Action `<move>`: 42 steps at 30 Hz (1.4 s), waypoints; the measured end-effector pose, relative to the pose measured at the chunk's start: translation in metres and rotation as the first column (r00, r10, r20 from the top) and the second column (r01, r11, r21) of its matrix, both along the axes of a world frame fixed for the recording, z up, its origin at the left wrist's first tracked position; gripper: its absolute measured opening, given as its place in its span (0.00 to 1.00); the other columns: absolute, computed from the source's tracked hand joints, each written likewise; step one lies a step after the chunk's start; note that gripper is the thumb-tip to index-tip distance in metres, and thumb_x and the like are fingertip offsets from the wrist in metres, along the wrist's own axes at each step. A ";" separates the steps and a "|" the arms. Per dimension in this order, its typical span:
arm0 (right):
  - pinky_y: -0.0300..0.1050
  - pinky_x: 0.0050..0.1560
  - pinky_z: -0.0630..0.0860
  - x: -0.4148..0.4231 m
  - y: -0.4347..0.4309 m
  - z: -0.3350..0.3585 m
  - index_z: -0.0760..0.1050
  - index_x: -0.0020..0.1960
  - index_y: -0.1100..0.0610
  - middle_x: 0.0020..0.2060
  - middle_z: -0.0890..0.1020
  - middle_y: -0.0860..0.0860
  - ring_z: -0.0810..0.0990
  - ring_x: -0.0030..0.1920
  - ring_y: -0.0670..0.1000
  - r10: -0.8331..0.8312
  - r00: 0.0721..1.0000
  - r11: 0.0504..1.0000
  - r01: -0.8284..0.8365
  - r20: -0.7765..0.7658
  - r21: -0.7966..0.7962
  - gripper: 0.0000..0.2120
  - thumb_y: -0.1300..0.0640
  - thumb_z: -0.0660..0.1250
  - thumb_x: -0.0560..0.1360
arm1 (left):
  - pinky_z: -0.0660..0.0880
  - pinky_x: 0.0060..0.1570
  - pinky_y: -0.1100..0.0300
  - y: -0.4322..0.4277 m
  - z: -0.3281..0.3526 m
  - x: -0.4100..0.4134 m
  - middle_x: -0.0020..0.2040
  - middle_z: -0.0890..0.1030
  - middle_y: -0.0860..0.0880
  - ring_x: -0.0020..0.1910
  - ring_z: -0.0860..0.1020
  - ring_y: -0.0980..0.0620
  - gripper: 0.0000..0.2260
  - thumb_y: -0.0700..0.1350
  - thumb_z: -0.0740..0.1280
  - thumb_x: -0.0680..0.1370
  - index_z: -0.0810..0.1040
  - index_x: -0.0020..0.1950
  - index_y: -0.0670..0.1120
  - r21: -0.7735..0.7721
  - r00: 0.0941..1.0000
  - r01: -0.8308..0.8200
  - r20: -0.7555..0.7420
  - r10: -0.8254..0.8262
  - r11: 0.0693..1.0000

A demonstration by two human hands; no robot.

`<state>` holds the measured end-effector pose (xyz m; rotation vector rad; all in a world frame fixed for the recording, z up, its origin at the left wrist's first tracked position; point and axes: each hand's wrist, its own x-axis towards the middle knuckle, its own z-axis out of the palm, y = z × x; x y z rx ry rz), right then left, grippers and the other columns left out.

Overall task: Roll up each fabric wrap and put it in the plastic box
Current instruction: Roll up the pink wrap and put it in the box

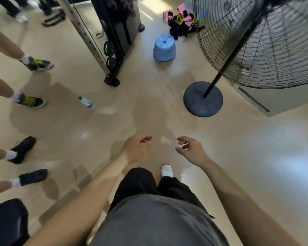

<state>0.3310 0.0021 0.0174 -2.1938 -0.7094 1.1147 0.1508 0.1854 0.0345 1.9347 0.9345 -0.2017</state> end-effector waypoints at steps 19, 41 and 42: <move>0.37 0.47 0.73 0.157 0.346 0.021 0.75 0.69 0.51 0.55 0.81 0.48 0.80 0.51 0.46 0.015 0.998 0.999 -0.012 0.057 -0.042 0.20 0.51 0.70 0.78 | 0.76 0.51 0.67 0.344 -0.012 0.145 0.51 0.83 0.62 0.46 0.81 0.65 0.12 0.45 0.69 0.79 0.82 0.61 0.56 -0.121 0.994 -0.106 0.025 0.110 0.987; 0.43 0.55 0.74 0.407 0.626 0.009 0.75 0.68 0.53 0.58 0.80 0.50 0.78 0.54 0.48 -0.045 0.996 0.997 0.040 -0.072 -0.064 0.21 0.53 0.71 0.77 | 0.74 0.51 0.66 0.637 0.001 0.425 0.55 0.84 0.55 0.53 0.80 0.56 0.14 0.47 0.71 0.77 0.83 0.63 0.50 0.049 0.990 0.132 -0.045 -0.130 0.990; 0.41 0.53 0.72 0.421 0.637 0.008 0.75 0.68 0.55 0.58 0.80 0.51 0.77 0.53 0.48 -0.046 0.997 0.997 0.041 -0.066 -0.070 0.20 0.55 0.71 0.77 | 0.75 0.53 0.63 0.649 0.001 0.440 0.55 0.84 0.55 0.53 0.80 0.57 0.14 0.48 0.72 0.77 0.83 0.63 0.50 0.045 0.989 0.144 -0.037 -0.142 0.989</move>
